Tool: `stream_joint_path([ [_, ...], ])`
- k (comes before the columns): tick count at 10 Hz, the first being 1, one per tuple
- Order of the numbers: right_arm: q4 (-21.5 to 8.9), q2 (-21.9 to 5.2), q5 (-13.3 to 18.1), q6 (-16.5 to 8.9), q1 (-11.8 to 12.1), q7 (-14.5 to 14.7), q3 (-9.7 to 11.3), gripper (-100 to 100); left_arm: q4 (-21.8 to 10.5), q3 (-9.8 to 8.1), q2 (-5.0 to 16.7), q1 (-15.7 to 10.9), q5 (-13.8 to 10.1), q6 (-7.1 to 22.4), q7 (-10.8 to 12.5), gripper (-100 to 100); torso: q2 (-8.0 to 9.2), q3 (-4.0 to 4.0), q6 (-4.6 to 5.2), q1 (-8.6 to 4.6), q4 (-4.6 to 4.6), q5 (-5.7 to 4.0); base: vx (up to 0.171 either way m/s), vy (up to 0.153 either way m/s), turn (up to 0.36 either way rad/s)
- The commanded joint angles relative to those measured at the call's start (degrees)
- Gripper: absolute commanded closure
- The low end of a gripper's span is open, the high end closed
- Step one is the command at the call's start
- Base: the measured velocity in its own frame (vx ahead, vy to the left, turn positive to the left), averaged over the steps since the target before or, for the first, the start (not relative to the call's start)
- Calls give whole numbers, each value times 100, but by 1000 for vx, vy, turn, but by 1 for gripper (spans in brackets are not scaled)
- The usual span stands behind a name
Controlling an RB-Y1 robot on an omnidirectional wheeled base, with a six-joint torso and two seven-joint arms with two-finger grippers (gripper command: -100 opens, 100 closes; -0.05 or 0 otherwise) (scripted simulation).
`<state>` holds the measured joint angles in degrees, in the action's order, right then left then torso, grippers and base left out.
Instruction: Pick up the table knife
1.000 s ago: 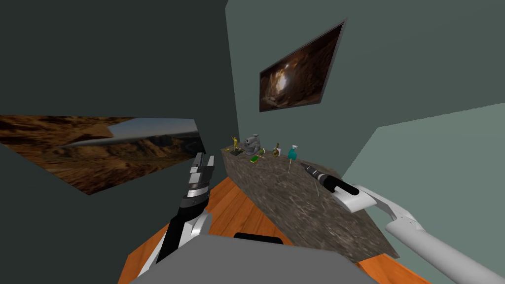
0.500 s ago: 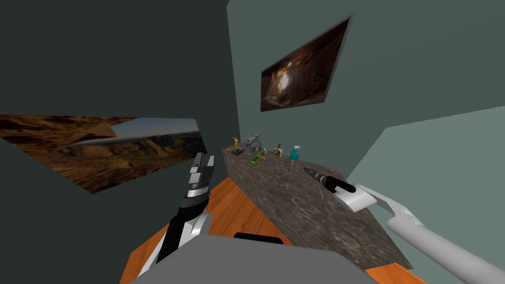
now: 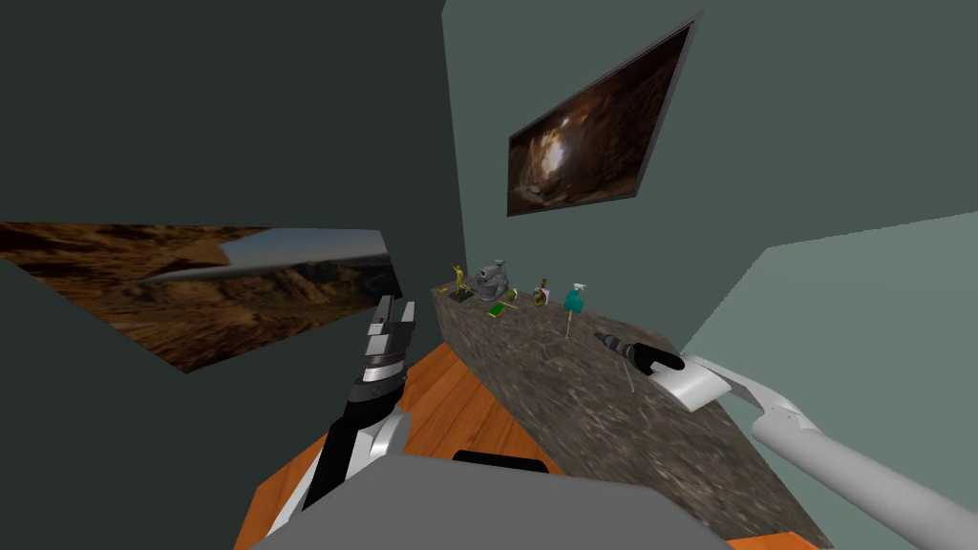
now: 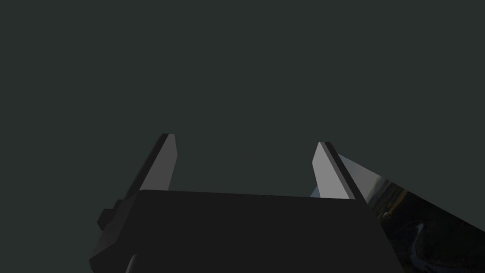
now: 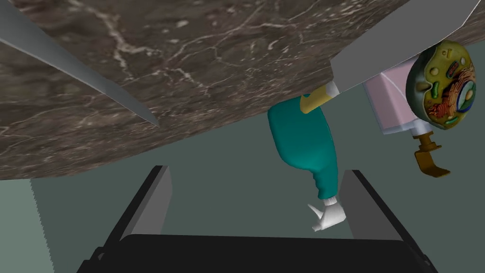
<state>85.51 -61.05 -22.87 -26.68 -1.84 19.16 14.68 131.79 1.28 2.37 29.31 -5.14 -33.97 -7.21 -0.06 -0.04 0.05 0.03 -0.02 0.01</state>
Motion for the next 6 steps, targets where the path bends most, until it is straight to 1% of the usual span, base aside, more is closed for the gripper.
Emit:
stream_joint_path([
  [1,-53,-17,31,-209,-14,61,74,-100,0,0,0,0,0,0,0,0,0,0,0,0,0,0,27,5,12],
  [2,-142,-78,29,-421,-61,147,209,-100,0,0,0,0,0,0,0,0,2,1,1,-2,0,-1,22,0,20],
  [3,-142,-78,29,-421,-61,147,209,-100,0,0,0,0,0,0,0,0,2,1,0,-4,0,-1,18,0,12],
  [6,-344,-200,33,-952,-155,359,569,-100,0,0,0,0,0,0,0,0,4,2,1,-4,1,-1,25,0,21],
])
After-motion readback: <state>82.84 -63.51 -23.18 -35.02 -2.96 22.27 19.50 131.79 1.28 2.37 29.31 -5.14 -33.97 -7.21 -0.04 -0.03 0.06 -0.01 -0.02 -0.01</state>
